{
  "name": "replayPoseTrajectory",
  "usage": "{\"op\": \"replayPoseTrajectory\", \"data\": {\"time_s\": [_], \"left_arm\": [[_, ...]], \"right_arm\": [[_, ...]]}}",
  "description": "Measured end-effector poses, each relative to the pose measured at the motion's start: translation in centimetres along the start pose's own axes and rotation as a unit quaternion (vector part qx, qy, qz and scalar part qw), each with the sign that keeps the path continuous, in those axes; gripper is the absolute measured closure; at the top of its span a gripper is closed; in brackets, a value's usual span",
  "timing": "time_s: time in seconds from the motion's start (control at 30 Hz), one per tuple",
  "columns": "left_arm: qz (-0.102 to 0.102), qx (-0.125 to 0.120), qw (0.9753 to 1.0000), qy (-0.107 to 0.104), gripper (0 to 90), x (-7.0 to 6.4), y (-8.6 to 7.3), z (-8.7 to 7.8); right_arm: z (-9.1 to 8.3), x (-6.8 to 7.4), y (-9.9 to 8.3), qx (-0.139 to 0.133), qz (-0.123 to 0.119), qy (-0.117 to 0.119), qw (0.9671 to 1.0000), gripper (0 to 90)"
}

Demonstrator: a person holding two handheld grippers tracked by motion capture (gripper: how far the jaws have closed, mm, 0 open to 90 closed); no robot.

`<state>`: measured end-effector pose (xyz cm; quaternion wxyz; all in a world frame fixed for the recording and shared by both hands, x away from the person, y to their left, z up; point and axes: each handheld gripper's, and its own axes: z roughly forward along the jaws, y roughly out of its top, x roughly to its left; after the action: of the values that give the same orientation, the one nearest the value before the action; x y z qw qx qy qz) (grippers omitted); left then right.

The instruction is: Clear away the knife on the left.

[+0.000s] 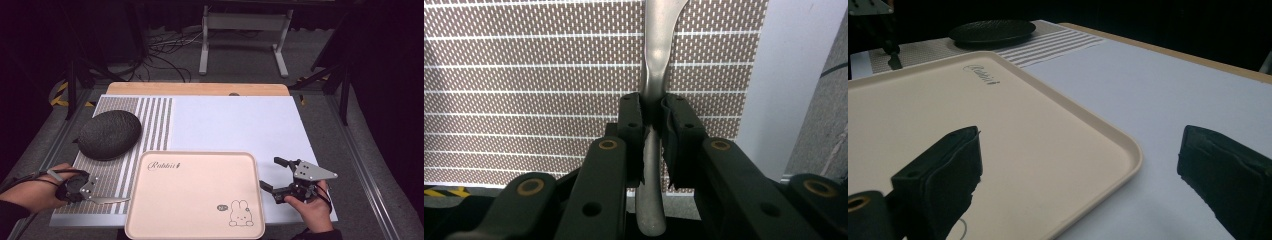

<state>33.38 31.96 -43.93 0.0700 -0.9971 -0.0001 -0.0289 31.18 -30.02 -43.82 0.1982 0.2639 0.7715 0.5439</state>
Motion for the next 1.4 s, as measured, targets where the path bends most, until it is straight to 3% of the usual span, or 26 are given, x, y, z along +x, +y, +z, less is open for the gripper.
{"op": "replayPoseTrajectory", "data": {"time_s": [0.33,0.37,0.43,0.67,0.77,0.8,1.0,1.03,1.07,1.1,1.13,1.2,1.23,1.27,1.3,1.33,1.4], "left_arm": [[-0.051,-0.011,0.9986,-0.005,79.9,-0.1,-0.4,-0.5],[-0.068,-0.012,0.9976,0.008,79.9,-0.1,-0.5,-0.9],[-0.07,-0.008,0.9975,0.008,80.0,-0.1,-0.5,-1.1],[-0.134,-0.034,0.9904,0.012,80.0,0.1,-1.4,-2.6],[-0.169,-0.05,0.9843,0.002,80.0,0.3,-2.0,-3.2],[-0.169,-0.05,0.9843,0.002,80.0,0.3,-2.0,-3.2],[-0.218,-0.078,0.9728,-0.01,80.0,0.4,-2.6,-4.0],[-0.237,-0.087,0.9674,-0.017,80.0,0.4,-2.6,-4.3],[-0.237,-0.087,0.9674,-0.017,80.0,0.4,-2.6,-4.3],[-0.249,-0.095,0.9634,-0.027,80.0,0.4,-2.6,-4.5],[-0.255,-0.099,0.9615,-0.028,80.0,0.4,-2.6,-4.7],[-0.272,-0.111,0.955,-0.04,80.0,0.5,-2.5,-4.9],[-0.288,-0.121,0.9487,-0.046,80.0,0.5,-2.3,-5.3],[-0.288,-0.121,0.9487,-0.046,80.0,0.5,-2.3,-5.3],[-0.294,-0.124,0.9463,-0.051,80.0,0.6,-2.2,-5.5],[-0.307,-0.131,0.9412,-0.054,80.0,0.6,-2.1,-5.8],[-0.317,-0.131,0.9374,-0.059,80.0,0.5,-1.7,-6.2]], "right_arm": [[0.0,0.0,0.0,0.002,-0.003,0.0,1.0,5.1],[0.0,0.0,0.0,0.002,-0.003,0.001,1.0,5.1],[0.0,0.0,0.1,0.002,-0.003,0.001,1.0,5.1],[-0.1,0.0,0.1,0.002,-0.004,0.001,1.0,5.1],[-0.1,0.0,0.0,0.004,-0.005,0.002,1.0,5.1],[-0.1,0.0,0.0,0.004,-0.005,0.002,1.0,5.1],[-0.1,-0.1,0.0,0.002,-0.004,0.0,1.0,5.0],[0.0,-0.1,0.0,0.006,-0.005,0.0,1.0,4.9],[0.0,-0.1,0.0,0.006,-0.005,0.0,1.0,4.9],[0.0,0.0,0.0,0.006,-0.005,0.001,1.0,4.8],[0.1,0.0,0.0,0.007,-0.006,0.001,1.0,4.8],[0.1,0.0,0.0,0.009,-0.007,0.0,0.9999,4.7],[0.1,0.0,0.0,0.009,-0.006,0.0,0.9999,4.7],[0.1,0.0,0.0,0.009,-0.006,0.0,0.9999,4.7],[0.1,0.0,0.0,0.008,-0.005,0.0,1.0,4.6],[0.1,0.0,0.0,0.008,-0.006,-0.001,1.0,4.7],[0.0,-0.1,0.0,0.008,-0.005,-0.001,1.0,4.6]]}}
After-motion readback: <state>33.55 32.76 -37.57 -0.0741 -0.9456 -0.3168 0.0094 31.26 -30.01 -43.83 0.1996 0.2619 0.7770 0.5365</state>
